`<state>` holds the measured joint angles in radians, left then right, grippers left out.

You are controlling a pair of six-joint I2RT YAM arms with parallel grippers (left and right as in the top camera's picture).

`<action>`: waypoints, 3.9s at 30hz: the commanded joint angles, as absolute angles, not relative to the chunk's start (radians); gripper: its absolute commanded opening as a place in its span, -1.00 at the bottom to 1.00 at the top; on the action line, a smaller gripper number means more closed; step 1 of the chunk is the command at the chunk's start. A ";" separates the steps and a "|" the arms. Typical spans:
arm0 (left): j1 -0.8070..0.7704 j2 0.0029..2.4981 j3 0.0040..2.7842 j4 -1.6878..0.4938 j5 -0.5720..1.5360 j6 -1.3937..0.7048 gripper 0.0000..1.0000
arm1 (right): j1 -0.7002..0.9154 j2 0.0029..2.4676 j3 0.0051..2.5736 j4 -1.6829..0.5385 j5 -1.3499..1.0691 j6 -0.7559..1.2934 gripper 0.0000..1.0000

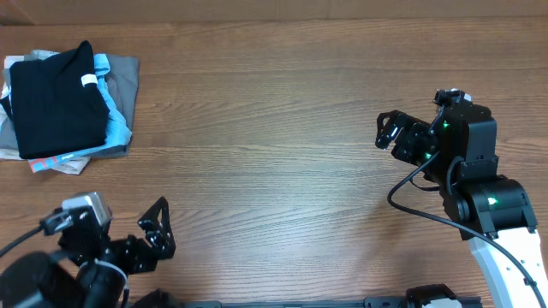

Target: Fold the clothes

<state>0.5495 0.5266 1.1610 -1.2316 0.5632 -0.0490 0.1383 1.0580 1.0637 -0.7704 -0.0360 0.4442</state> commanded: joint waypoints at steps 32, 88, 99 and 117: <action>0.550 0.535 0.989 -1.133 0.557 -0.052 1.00 | 0.148 1.043 1.062 -0.768 -0.027 0.449 1.00; 0.550 0.535 0.989 -1.133 0.557 -0.052 0.99 | 0.121 0.002 0.008 -0.019 -0.017 -0.044 1.00; 0.550 0.535 0.989 -1.133 0.557 -0.052 1.00 | 0.121 0.003 0.008 -0.084 -0.013 -0.082 1.00; 0.523 0.535 0.989 -1.133 0.540 -0.052 1.00 | 0.121 0.003 0.008 -0.084 -0.013 -0.083 1.00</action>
